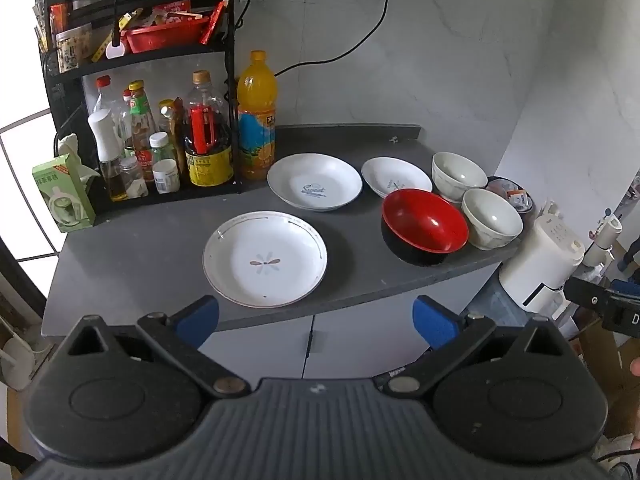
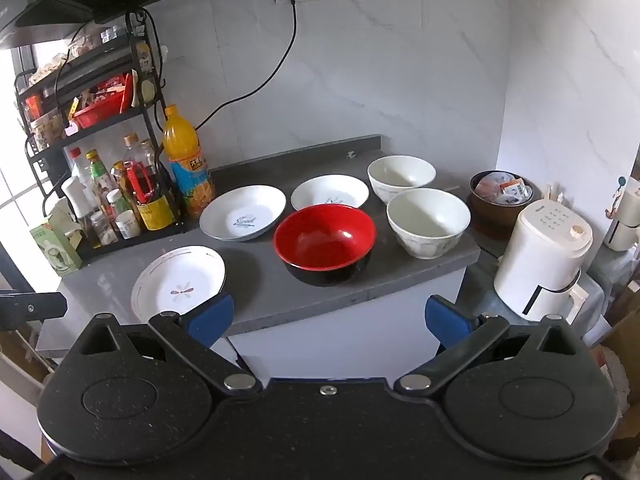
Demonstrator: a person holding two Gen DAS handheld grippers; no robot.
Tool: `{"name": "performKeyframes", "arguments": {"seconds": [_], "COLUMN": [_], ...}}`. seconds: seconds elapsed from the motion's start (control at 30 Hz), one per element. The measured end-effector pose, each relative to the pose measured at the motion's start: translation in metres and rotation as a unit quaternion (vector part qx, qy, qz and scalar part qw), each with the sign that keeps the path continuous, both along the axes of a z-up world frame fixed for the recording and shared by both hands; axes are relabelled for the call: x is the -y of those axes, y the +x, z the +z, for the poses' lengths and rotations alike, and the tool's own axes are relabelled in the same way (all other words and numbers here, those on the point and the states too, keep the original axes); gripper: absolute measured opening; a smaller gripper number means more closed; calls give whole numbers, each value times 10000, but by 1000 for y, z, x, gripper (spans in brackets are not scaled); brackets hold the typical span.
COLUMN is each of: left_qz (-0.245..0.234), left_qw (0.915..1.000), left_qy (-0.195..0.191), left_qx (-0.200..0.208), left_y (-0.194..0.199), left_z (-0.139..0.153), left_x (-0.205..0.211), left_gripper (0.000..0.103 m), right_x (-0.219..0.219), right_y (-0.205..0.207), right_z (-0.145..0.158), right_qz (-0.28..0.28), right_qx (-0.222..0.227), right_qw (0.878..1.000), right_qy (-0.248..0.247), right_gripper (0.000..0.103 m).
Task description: Organize plates and bowls
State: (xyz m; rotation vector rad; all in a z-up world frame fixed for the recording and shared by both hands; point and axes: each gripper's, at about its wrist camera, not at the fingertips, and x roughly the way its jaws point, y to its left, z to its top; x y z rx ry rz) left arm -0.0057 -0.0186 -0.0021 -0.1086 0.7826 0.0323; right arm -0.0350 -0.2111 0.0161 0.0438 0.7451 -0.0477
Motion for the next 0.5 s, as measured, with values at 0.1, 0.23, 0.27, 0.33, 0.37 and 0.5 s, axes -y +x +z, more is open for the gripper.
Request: {"name": "performKeyframes", "arguments": {"seconds": [0.1,0.23,0.27,0.33,0.37,0.5], "left_qz": [29,21,21,23,25,57], "left_qw": [10000,10000,10000,10000,10000,9999], "left_qy": [23,-8,-4,-2,-8,-33], "left_qx": [-29,-51,-59,-67,-68,-87], "left_y": [1,1,1,1,1,1], "left_z": [-3,-5,-6,-7,-7,-6], "left_x": [4,5,5,5,4,3], "left_gripper": [102,102,102,102,102,102], "right_x": [3,1,1,1,2,1], "right_y": [-1,-1,-1,-1,-1,-1], "right_z": [-2,-1,0,0,-1,1], "right_qz": [-11,-22,-14,-20,-25,4], "right_qx": [4,12,23,20,20,-4], "right_qw": [10000,10000,10000,10000,10000,10000], "right_qy": [-3,-26,-29,-39,-42,-16], "right_gripper": [103,103,103,103,103,103]}}
